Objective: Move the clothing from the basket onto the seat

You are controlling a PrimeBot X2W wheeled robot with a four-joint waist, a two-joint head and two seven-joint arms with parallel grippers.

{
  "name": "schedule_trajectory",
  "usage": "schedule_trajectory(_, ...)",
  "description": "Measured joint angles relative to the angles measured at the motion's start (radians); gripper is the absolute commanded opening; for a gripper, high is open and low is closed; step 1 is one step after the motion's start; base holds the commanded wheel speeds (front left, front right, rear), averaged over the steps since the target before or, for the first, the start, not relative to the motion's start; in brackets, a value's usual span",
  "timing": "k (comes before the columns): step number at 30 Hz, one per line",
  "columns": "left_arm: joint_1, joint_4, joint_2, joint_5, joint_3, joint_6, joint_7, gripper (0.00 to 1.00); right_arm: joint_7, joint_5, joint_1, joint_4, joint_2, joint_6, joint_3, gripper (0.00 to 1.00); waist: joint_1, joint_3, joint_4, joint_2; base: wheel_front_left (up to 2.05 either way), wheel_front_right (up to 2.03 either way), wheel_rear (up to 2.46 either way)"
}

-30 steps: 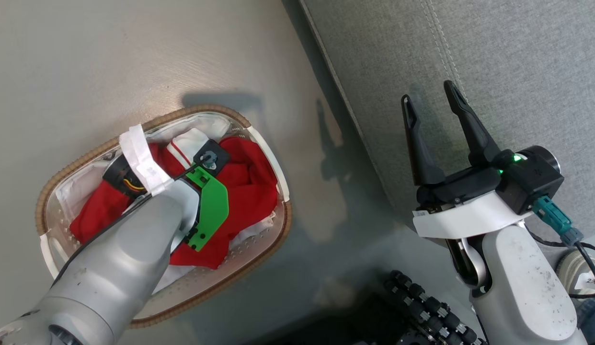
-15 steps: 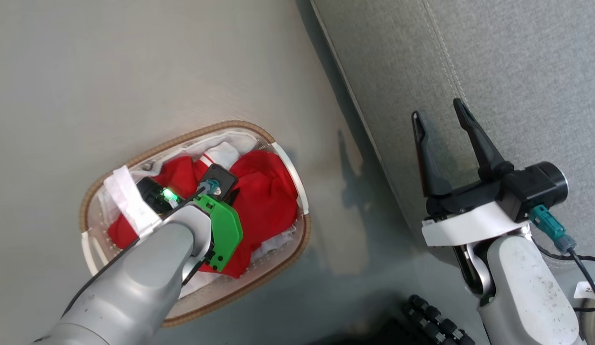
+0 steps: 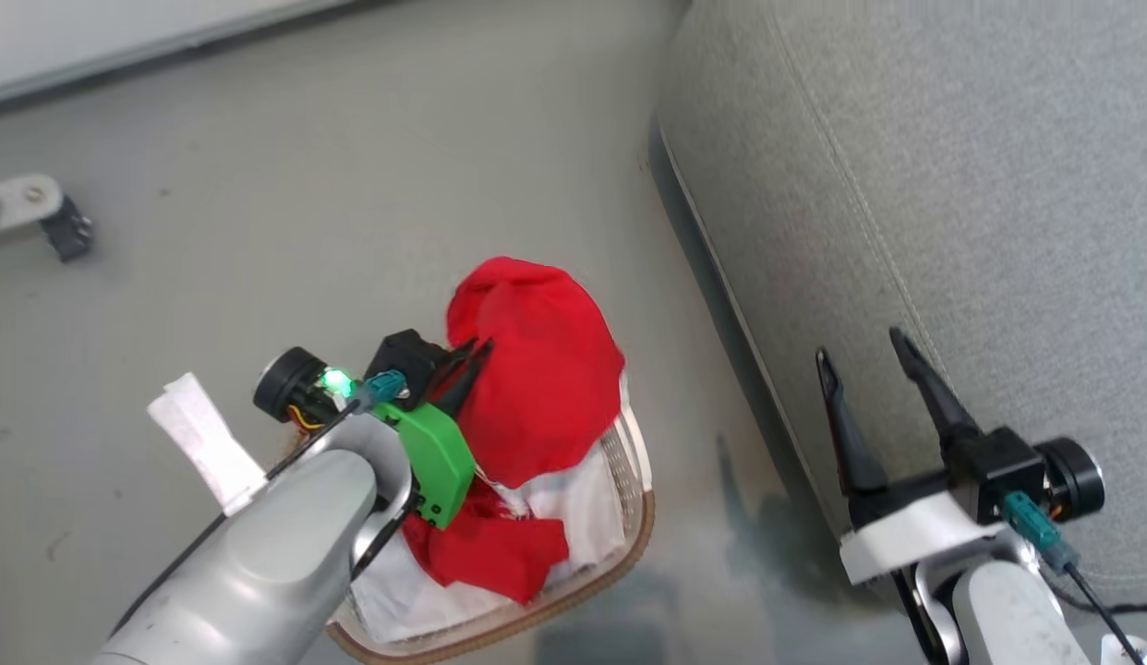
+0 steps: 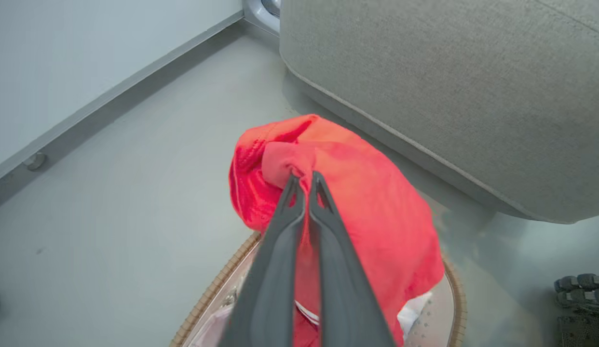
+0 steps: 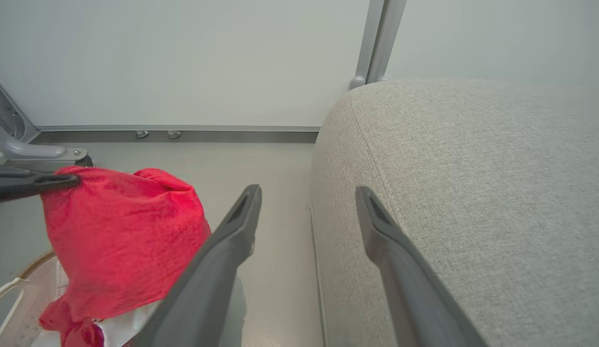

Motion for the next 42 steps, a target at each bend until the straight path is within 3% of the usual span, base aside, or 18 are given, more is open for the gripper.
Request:
schedule_trajectory(7, -0.004, -0.144, 0.085, 0.014, 0.019, 0.023, -0.007, 0.0, 0.0, -0.001, 0.091, 0.019, 0.0, 0.0, -0.006, 1.0, 0.0, -0.158, 0.042, 0.0, 0.0, 0.0, 0.0)
schedule_trajectory(19, -0.132, -0.319, 0.2, 0.028, 0.054, 0.035, 0.081, 0.0, 0.0, 0.003, 0.134, 0.027, 0.0, 0.0, 0.031, 1.0, -0.0001, -0.377, 0.084, 0.0, 0.0, 0.0, 0.0)
schedule_trajectory(27, -0.198, -0.398, 0.223, 0.029, 0.081, 0.053, 0.107, 0.0, 0.0, -0.002, 0.116, 0.029, -0.001, 0.0, 0.062, 1.0, -0.0001, -0.42, 0.093, 0.0, 0.0, 0.0, 0.0)
schedule_trajectory(35, -0.228, -0.484, 0.223, 0.042, 0.074, 0.063, 0.134, 0.0, 0.0, -0.056, -0.006, 0.055, -0.001, 0.0, 0.116, 1.0, 0.0, -0.416, 0.102, 0.0, 0.0, 0.0, 0.0)
schedule_trajectory(42, -0.244, -0.533, 0.202, 0.049, 0.054, 0.061, 0.15, 0.0, -0.001, -0.112, -0.166, 0.198, 0.0, 0.0, 0.184, 1.0, -0.0001, -0.411, 0.126, 0.0, 0.0, 0.0, 0.0)
